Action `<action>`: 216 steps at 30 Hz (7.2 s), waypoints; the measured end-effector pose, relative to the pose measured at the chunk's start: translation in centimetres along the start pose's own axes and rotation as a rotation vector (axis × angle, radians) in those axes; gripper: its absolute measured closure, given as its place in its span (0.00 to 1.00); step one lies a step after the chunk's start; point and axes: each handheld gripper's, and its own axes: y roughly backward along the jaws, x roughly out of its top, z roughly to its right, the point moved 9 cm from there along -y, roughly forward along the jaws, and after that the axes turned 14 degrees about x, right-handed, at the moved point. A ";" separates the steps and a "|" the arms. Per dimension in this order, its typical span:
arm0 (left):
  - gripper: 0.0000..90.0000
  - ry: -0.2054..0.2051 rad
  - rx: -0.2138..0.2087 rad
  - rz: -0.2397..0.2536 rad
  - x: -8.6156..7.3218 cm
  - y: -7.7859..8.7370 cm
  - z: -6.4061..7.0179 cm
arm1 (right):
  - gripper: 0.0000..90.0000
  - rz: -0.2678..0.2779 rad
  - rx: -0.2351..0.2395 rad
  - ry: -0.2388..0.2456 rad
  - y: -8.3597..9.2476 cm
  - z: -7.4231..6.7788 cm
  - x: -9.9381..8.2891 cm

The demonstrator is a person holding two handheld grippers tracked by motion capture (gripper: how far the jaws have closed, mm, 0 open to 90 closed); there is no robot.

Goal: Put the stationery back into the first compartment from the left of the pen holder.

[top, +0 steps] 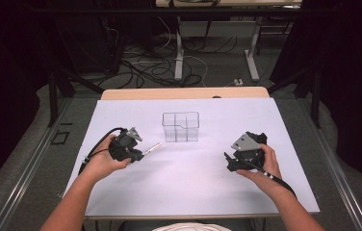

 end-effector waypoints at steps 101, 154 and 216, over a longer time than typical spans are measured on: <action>0.88 -0.133 -0.169 0.008 7.9 -2.3 8.2 | 0.88 -0.139 0.078 1.105 -5.7 -13.4 6.2; 0.35 0.360 0.104 0.269 3.9 -0.2 -5.8 | 0.88 0.021 0.171 0.709 -5.5 -10.9 10.2; 0.00 0.517 0.237 0.327 2.2 -0.6 -9.1 | 0.88 0.373 0.412 -0.222 -12.1 -4.8 20.5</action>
